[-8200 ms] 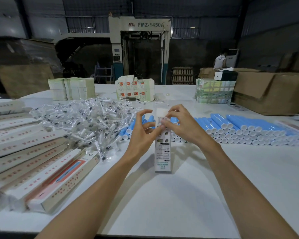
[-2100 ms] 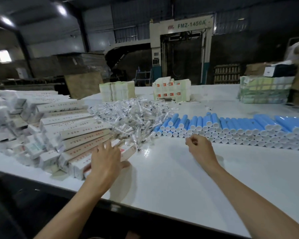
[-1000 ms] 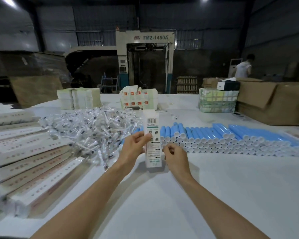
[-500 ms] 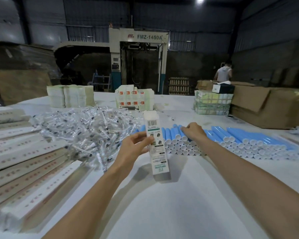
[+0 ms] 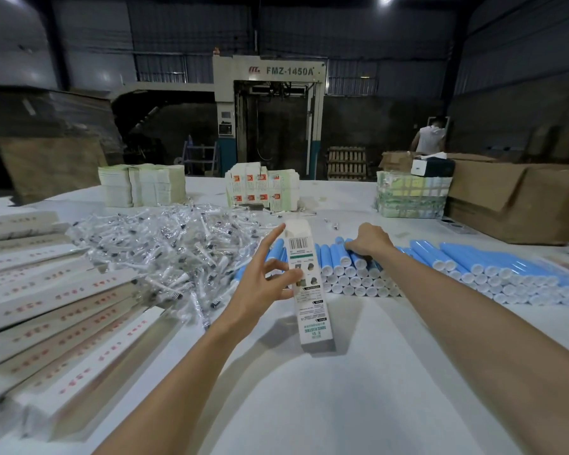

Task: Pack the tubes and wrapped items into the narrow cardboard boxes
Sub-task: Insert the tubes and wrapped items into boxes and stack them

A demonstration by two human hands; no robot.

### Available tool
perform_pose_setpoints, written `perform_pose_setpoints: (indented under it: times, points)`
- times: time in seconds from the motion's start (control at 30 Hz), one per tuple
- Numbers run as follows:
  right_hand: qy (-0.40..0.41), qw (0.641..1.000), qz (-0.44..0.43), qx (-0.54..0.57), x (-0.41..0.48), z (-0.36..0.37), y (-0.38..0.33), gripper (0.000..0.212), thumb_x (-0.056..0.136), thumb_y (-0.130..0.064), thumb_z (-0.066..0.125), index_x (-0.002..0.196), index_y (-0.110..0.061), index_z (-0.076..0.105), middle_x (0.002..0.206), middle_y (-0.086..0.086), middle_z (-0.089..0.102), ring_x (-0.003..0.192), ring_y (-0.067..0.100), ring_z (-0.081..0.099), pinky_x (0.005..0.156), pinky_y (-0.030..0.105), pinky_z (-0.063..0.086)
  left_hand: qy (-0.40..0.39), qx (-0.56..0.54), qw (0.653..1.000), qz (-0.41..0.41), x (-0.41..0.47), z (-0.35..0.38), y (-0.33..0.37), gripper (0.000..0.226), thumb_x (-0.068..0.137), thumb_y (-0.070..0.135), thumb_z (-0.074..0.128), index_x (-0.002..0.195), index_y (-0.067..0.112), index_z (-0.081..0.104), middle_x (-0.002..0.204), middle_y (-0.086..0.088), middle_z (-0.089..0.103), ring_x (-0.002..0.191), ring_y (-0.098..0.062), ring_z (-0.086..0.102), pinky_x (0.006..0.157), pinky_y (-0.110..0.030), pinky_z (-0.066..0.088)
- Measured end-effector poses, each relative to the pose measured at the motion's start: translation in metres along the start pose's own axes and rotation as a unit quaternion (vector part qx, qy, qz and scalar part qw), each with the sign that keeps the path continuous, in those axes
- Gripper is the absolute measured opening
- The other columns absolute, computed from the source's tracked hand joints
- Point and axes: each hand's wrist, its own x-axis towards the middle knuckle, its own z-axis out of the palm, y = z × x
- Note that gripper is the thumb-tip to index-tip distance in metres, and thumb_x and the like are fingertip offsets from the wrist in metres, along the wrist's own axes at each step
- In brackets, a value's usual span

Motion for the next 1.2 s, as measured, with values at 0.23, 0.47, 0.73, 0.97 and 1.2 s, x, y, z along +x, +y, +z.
perform_pose_setpoints:
  times: [0.23,0.47,0.73,0.97,1.2]
  points:
    - [0.08,0.942,0.061,0.321,-0.025,-0.02,0.037,0.037,0.097,-0.033,0.064,0.079,-0.001,0.06,0.078,0.015,0.07,0.074,0.032,0.066,0.059,0.035,0.05,-0.025,0.022,0.999,0.001,0.0,0.001,0.001,0.08,0.095,0.012,0.081,0.147,0.063,0.046,0.115,-0.027,0.068,0.108,-0.022,0.075,0.079,-0.032,0.064]
    - [0.016,0.722,-0.123,0.681,-0.106,-0.032,0.03,0.032,0.107,-0.022,0.059,0.12,0.007,0.06,0.095,0.019,0.079,0.088,0.023,0.077,0.076,0.028,0.06,-0.038,0.058,0.997,0.023,-0.003,0.01,0.006,0.08,0.088,0.015,0.088,0.144,0.049,0.043,0.095,0.0,0.075,0.1,-0.035,0.079,0.079,-0.037,0.066]
    - [0.066,0.738,-0.206,0.639,-0.131,-0.053,-0.032,0.024,0.1,-0.019,0.07,0.117,-0.003,0.062,0.09,0.001,0.076,0.083,0.011,0.074,0.075,0.025,0.058,-0.032,0.14,0.988,0.06,-0.006,0.019,0.01,0.071,0.088,0.019,0.089,0.138,0.037,0.043,0.105,-0.004,0.078,0.092,-0.023,0.076,0.091,-0.047,0.065]
    - [0.092,0.883,-0.175,0.425,-0.131,-0.05,-0.032,0.042,0.097,-0.023,0.073,0.131,-0.011,0.052,0.107,0.016,0.069,0.099,0.028,0.069,0.089,0.045,0.059,-0.034,0.136,0.988,0.059,-0.009,0.013,0.009,0.068,0.09,0.025,0.088,0.139,0.038,0.043,0.106,-0.002,0.079,0.094,-0.025,0.076,0.091,-0.048,0.065]
    - [0.005,0.908,-0.259,0.329,-0.127,-0.064,-0.036,0.049,0.097,-0.023,0.068,0.135,-0.031,0.037,0.108,0.011,0.068,0.088,0.02,0.068,0.077,0.032,0.058,-0.037,0.118,0.991,0.059,-0.009,0.015,0.008,0.069,0.09,0.025,0.089,0.142,0.038,0.046,0.107,-0.006,0.078,0.099,-0.024,0.076,0.086,-0.039,0.065]
